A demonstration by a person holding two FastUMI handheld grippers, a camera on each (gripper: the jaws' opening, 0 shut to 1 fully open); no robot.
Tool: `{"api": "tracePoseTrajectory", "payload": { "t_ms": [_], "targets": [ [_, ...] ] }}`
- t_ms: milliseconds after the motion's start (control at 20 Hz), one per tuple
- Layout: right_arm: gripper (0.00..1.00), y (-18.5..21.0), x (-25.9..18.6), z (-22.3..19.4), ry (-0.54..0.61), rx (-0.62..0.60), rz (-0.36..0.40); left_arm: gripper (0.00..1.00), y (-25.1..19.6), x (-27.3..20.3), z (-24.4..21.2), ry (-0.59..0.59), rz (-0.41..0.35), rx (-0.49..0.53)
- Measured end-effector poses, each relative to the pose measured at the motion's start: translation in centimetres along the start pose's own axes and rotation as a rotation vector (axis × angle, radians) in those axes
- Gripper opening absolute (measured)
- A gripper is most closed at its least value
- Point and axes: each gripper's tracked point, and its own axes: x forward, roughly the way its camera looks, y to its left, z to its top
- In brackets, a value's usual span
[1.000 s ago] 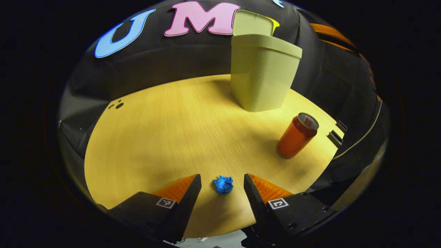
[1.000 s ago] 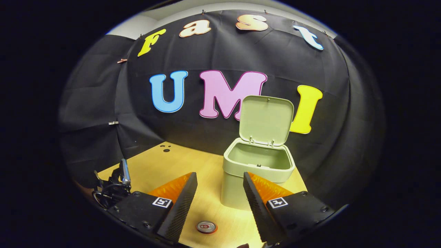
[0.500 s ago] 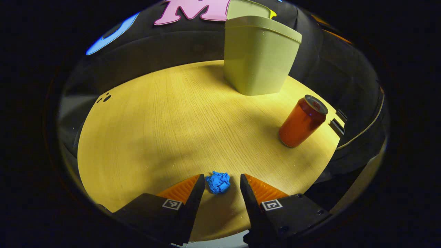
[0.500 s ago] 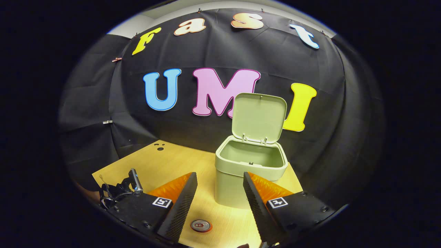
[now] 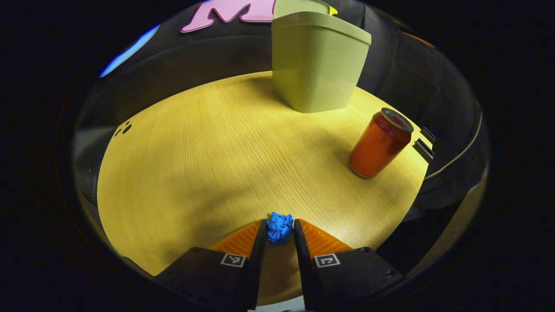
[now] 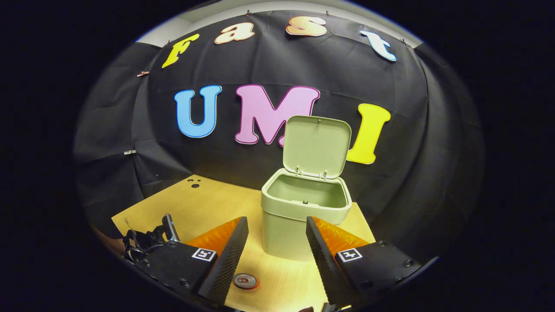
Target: Press the lid of the desktop garbage bin to open it, pick up the crumpled paper on the desktop and throw it into the bin, then pick up the pop can on the desktop and drop it into the bin, and finally close the garbage bin lid.
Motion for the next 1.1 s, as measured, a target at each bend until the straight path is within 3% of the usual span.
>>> {"api": "tracePoseTrajectory", "payload": {
  "t_ms": [250,300,400,450,500,550,600,700,900,1000,1100],
  "targets": [
    [0.87,0.1,0.4,-0.5,0.015,0.000,0.009,0.39,1.0,-1.2,2.4,-0.048,0.020,-0.007],
    [0.87,0.1,0.6,-0.6,0.016,0.000,0.009,0.46,1.1,-1.6,3.3,-0.064,0.023,-0.006],
    [0.87,0.2,0.9,-0.9,0.023,-0.001,0.010,0.42,1.3,-2.6,5.2,-0.101,0.025,-0.011],
    [0.87,0.1,1.1,-1.0,0.026,-0.003,0.011,0.39,1.6,-3.3,6.4,-0.124,0.027,-0.023],
    [0.87,0.2,1.3,-1.2,0.031,-0.006,0.009,0.47,1.9,-4.0,7.9,-0.153,0.030,-0.035],
    [0.87,0.2,1.4,-1.4,0.035,-0.007,0.011,0.39,2.1,-4.6,9.3,-0.184,0.029,-0.045],
    [0.87,0.2,1.5,-1.7,0.041,-0.007,0.011,0.46,2.2,-5.2,10.6,-0.211,0.029,-0.048],
    [0.87,0.1,1.7,-2.1,0.050,-0.004,0.008,0.39,2.4,-6.4,13.8,-0.278,0.030,-0.034],
    [0.87,-0.1,2.1,-2.9,0.066,-0.005,-0.002,0.43,2.3,-9.2,19.8,-0.405,0.020,-0.009],
    [0.87,-0.2,2.1,-3.1,0.070,0.000,-0.008,0.39,2.1,-10.5,22.6,-0.463,-0.004,-0.015],
    [0.87,-0.4,1.9,-3.5,0.076,0.001,-0.017,0.43,2.1,-12.0,25.1,-0.516,-0.024,-0.023]
  ]
}}
